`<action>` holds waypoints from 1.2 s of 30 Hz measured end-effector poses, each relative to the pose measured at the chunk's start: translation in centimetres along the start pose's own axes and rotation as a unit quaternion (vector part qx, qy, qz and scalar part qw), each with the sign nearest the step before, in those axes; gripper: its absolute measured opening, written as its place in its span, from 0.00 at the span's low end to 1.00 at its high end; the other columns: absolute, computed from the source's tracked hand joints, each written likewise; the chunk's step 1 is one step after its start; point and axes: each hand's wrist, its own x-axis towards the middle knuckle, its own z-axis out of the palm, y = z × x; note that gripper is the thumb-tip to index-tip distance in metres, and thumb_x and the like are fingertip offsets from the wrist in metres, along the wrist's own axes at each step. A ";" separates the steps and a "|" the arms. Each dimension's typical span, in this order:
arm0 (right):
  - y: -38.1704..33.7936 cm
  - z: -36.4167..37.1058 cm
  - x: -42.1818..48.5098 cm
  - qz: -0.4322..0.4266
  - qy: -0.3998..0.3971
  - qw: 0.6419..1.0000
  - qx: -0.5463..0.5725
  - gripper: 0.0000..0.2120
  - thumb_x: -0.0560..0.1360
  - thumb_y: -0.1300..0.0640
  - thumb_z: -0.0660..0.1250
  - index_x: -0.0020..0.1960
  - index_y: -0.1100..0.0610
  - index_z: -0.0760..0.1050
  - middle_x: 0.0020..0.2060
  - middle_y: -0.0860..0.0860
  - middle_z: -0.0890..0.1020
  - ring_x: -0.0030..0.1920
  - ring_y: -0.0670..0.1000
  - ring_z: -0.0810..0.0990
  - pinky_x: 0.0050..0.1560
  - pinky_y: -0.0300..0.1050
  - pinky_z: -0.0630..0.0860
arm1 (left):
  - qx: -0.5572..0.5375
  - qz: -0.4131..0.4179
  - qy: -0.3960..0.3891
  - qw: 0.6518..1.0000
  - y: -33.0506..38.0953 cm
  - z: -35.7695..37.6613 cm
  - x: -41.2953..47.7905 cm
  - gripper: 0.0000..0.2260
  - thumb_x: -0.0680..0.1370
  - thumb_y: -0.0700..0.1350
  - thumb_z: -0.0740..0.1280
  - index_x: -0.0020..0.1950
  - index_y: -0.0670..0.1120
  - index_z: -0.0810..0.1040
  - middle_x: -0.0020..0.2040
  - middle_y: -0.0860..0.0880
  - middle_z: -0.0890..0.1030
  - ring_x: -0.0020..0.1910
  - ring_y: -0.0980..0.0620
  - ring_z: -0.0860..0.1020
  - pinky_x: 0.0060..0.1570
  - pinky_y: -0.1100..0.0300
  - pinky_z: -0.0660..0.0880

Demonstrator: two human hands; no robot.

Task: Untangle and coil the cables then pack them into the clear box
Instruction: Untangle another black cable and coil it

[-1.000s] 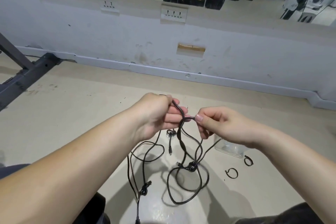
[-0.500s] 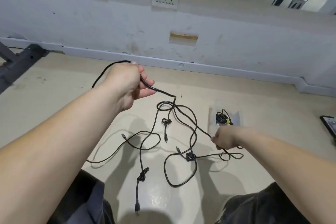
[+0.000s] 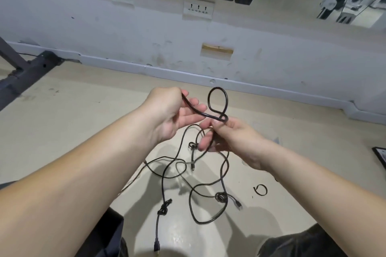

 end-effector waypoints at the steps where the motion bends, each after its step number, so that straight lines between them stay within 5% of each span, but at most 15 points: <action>1: 0.3 -0.3 0.0 0.021 0.008 0.999 -0.028 0.13 0.87 0.51 0.55 0.61 0.56 0.75 0.40 0.57 0.87 0.42 0.53 0.86 0.48 0.49 0.81 | -0.005 0.013 0.010 1.000 0.5 -0.3 0.2 0.09 0.84 0.36 0.51 0.54 0.42 0.71 0.35 0.42 0.79 0.29 0.45 0.85 0.25 0.55 0.80; 4: 2.2 -1.7 0.3 0.124 0.018 0.975 -0.184 0.10 0.86 0.54 0.57 0.63 0.46 0.74 0.36 0.57 0.86 0.34 0.54 0.83 0.36 0.45 0.76 | -0.042 0.052 0.033 0.997 2.2 -1.4 0.7 0.09 0.84 0.35 0.51 0.55 0.41 0.70 0.37 0.39 0.84 0.35 0.41 0.87 0.28 0.51 0.82; 6: 3.5 -3.4 0.3 0.166 0.022 0.915 -0.368 0.12 0.84 0.55 0.59 0.61 0.41 0.76 0.38 0.51 0.86 0.31 0.49 0.80 0.31 0.41 0.74 | -0.071 0.069 0.054 0.994 3.3 -2.1 1.1 0.10 0.83 0.34 0.49 0.55 0.41 0.70 0.42 0.37 0.84 0.36 0.40 0.87 0.29 0.50 0.82; 8: 4.3 -5.1 0.0 0.201 0.019 0.822 -0.532 0.08 0.81 0.52 0.61 0.53 0.46 0.80 0.40 0.48 0.85 0.33 0.48 0.80 0.32 0.42 0.76 | -0.101 0.082 0.067 0.989 4.0 -2.6 1.4 0.11 0.83 0.34 0.48 0.53 0.41 0.69 0.41 0.39 0.83 0.36 0.41 0.88 0.29 0.50 0.82; 10: 5.3 -6.1 -0.2 0.237 0.007 0.793 -0.562 0.10 0.80 0.52 0.63 0.52 0.53 0.82 0.42 0.52 0.87 0.33 0.52 0.81 0.40 0.44 0.81 | -0.092 0.092 0.073 0.989 4.1 -2.8 1.7 0.10 0.84 0.36 0.49 0.52 0.42 0.69 0.42 0.39 0.83 0.36 0.42 0.88 0.30 0.51 0.83; 14: 5.6 -5.5 -0.2 0.228 -0.009 0.864 -0.450 0.07 0.81 0.51 0.66 0.52 0.51 0.81 0.39 0.51 0.88 0.31 0.50 0.82 0.36 0.42 0.76 | 0.020 0.025 0.043 0.999 2.7 -2.4 2.1 0.16 0.88 0.48 0.52 0.65 0.37 0.71 0.55 0.34 0.83 0.45 0.41 0.87 0.39 0.49 0.85; 16: 4.7 -4.2 -0.1 0.212 -0.048 0.903 -0.371 0.08 0.83 0.51 0.64 0.54 0.53 0.79 0.36 0.53 0.87 0.32 0.52 0.81 0.38 0.44 0.73 | 0.123 -0.031 0.005 0.992 1.9 -2.4 1.8 0.15 0.87 0.52 0.54 0.70 0.45 0.67 0.58 0.35 0.82 0.52 0.41 0.84 0.50 0.44 0.83; 19: 2.5 -2.4 -0.3 0.144 -0.070 0.948 -0.276 0.13 0.85 0.52 0.61 0.56 0.62 0.75 0.31 0.57 0.84 0.29 0.55 0.78 0.35 0.46 0.74 | 0.280 -0.045 -0.037 0.958 0.8 -1.8 1.0 0.08 0.85 0.46 0.60 0.56 0.43 0.75 0.53 0.39 0.85 0.47 0.44 0.84 0.53 0.43 0.82; 24: -1.4 -1.3 -0.4 0.041 0.008 0.989 -0.145 0.16 0.85 0.52 0.58 0.54 0.63 0.77 0.26 0.55 0.80 0.22 0.48 0.72 0.23 0.37 0.59 | 0.509 -0.003 -0.145 0.849 -3.1 -1.0 -0.3 0.09 0.79 0.36 0.66 0.59 0.40 0.81 0.47 0.41 0.85 0.44 0.47 0.82 0.47 0.52 0.80; 29: -3.9 -1.7 -0.1 0.086 0.007 0.996 0.010 0.24 0.81 0.42 0.56 0.49 0.60 0.82 0.23 0.53 0.67 0.21 0.51 0.63 0.22 0.37 0.56 | 0.587 -0.029 -0.293 0.754 -6.6 -0.5 -2.1 0.25 0.76 0.50 0.75 0.73 0.49 0.75 0.59 0.53 0.83 0.56 0.51 0.83 0.60 0.54 0.81; 32: -4.6 -1.9 0.5 0.106 0.006 0.994 0.041 0.32 0.77 0.34 0.55 0.40 0.60 0.82 0.23 0.54 0.67 0.21 0.52 0.65 0.24 0.37 0.57 | 0.537 -0.043 -0.341 0.770 -8.0 0.4 -3.4 0.26 0.75 0.58 0.75 0.70 0.53 0.77 0.65 0.57 0.81 0.61 0.57 0.81 0.66 0.53 0.77; 36: -4.5 -2.3 1.8 0.149 -0.012 0.989 -0.010 0.39 0.71 0.25 0.55 0.40 0.60 0.84 0.25 0.55 0.73 0.24 0.54 0.72 0.28 0.41 0.68 | 0.458 0.006 -0.340 0.821 -8.6 1.5 -4.4 0.12 0.81 0.54 0.68 0.57 0.49 0.82 0.42 0.63 0.83 0.41 0.60 0.78 0.48 0.52 0.78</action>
